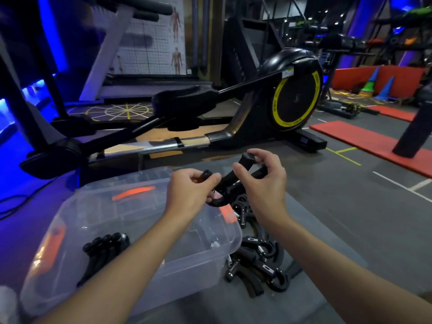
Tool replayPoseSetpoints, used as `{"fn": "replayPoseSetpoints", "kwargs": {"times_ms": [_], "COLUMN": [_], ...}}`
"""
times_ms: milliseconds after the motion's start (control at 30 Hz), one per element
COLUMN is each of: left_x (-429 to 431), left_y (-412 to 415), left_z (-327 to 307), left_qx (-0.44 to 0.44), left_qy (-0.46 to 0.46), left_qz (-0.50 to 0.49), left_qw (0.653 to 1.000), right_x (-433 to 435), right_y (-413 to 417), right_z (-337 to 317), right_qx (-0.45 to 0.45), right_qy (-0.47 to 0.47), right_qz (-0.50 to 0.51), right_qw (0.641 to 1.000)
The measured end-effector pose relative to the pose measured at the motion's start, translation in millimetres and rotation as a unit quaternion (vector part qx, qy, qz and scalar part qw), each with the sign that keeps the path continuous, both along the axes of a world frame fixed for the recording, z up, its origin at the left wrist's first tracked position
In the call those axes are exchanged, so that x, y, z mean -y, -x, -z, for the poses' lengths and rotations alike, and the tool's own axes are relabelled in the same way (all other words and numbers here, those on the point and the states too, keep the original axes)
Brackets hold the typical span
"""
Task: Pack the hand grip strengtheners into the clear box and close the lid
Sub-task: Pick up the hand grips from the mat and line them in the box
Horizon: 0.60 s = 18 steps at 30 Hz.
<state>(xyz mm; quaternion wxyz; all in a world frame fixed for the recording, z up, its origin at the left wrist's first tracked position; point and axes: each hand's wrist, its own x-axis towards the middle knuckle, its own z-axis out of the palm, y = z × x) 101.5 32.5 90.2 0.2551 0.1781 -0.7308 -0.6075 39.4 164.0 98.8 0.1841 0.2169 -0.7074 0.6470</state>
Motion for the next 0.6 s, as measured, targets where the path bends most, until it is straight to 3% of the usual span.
{"fn": "replayPoseSetpoints", "kwargs": {"times_ms": [200, 333, 400, 500, 600], "left_x": [69.9, 122.7, 145.2, 169.5, 181.6], "left_y": [-23.8, -37.8, -44.9, -54.8, -59.0], "left_z": [8.6, 35.9, 53.7, 80.7, 103.3], "left_qx": [0.038, 0.094, 0.119, 0.157, 0.194], "left_qy": [0.114, 0.232, 0.244, 0.256, 0.260], "left_qz": [-0.053, -0.054, -0.034, -0.015, -0.006], "left_qw": [0.991, 0.967, 0.962, 0.954, 0.946], "right_x": [23.4, 50.1, 60.2, 68.0, 71.3], "right_y": [-14.1, -27.4, -37.0, -46.6, -47.8], "right_z": [25.9, 69.0, 87.1, 100.4, 102.9], "right_qx": [0.067, 0.063, 0.025, -0.069, -0.111], "right_qy": [-0.128, -0.253, -0.355, -0.527, -0.575], "right_qz": [-0.184, -0.201, -0.197, -0.177, -0.157], "right_qw": [0.972, 0.944, 0.914, 0.828, 0.796]}}
